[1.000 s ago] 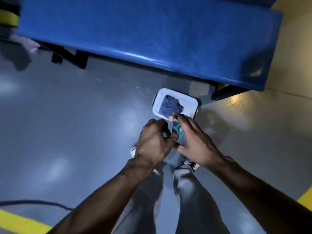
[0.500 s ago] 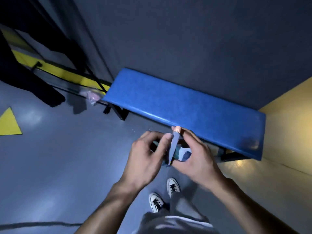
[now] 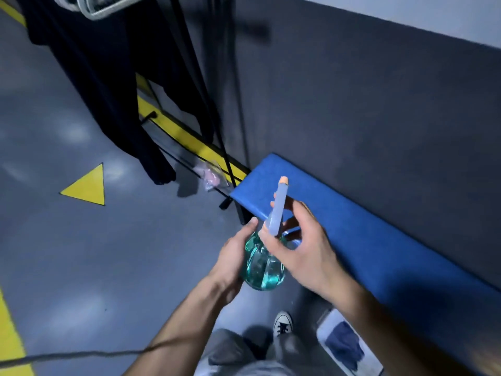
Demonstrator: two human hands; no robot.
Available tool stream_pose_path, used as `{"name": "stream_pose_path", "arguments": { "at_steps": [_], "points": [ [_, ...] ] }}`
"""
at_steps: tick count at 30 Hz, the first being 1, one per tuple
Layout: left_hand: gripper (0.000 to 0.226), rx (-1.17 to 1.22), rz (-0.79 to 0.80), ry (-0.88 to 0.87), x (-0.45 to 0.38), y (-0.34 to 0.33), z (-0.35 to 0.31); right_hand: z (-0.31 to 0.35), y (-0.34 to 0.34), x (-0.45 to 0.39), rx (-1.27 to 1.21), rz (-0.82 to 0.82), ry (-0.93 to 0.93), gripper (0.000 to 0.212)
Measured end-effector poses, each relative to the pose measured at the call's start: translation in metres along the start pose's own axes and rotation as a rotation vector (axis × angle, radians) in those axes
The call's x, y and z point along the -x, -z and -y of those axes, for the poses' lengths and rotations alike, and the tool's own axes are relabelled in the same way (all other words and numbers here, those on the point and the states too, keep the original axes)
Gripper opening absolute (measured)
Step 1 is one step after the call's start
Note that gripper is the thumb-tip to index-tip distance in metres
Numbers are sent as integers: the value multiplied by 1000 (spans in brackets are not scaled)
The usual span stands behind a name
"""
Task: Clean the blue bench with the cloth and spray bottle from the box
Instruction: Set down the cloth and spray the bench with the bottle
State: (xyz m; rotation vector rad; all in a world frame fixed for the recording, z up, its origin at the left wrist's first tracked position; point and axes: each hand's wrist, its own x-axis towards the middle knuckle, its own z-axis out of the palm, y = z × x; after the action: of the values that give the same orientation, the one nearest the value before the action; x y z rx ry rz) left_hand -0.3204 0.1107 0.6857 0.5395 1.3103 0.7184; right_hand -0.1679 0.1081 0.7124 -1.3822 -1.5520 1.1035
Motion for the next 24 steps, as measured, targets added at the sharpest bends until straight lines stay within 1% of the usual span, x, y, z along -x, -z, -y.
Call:
{"name": "stream_pose_path", "arguments": {
  "at_steps": [1, 3, 5, 8, 9, 12, 15, 17, 19, 20, 22, 24],
  "points": [
    [52, 17, -41, 9, -8, 3, -6, 0, -9, -15, 22, -3, -16, 54],
    [48, 34, -65, 38, -26, 8, -18, -5, -30, -47, 62, -30, -89, 56],
    [43, 51, -79, 80, -49, 16, -26, -14, -54, -80, 46, -110, -208, 54],
    [37, 67, -86, 182, -92, 34, -32, -36, -90, -132, 27, -225, -400, 26],
    [38, 62, -83, 228, -107, 39, -33, -45, -101, -147, 30, -258, -459, 20],
    [37, 67, -80, 355, -146, 55, -33, -72, -127, -180, 87, -330, -614, 23],
    [37, 59, -81, 456, -170, 73, -30, -98, -145, -195, 120, -352, -731, 31],
    [40, 29, -79, 490, -182, 84, -28, -110, -159, -200, 125, -317, -787, 33],
    [43, -34, -103, 497, -195, 94, -20, -115, -170, -203, 152, -293, -804, 27],
    [49, -43, -106, 511, -205, 100, -14, -116, -176, -205, 156, -297, -805, 25],
    [63, -50, -88, 542, -228, 110, 5, -114, -183, -208, 149, -316, -804, 28],
    [65, -69, -77, 550, -228, 113, 0, -111, -185, -211, 134, -328, -809, 30]
  ]
}}
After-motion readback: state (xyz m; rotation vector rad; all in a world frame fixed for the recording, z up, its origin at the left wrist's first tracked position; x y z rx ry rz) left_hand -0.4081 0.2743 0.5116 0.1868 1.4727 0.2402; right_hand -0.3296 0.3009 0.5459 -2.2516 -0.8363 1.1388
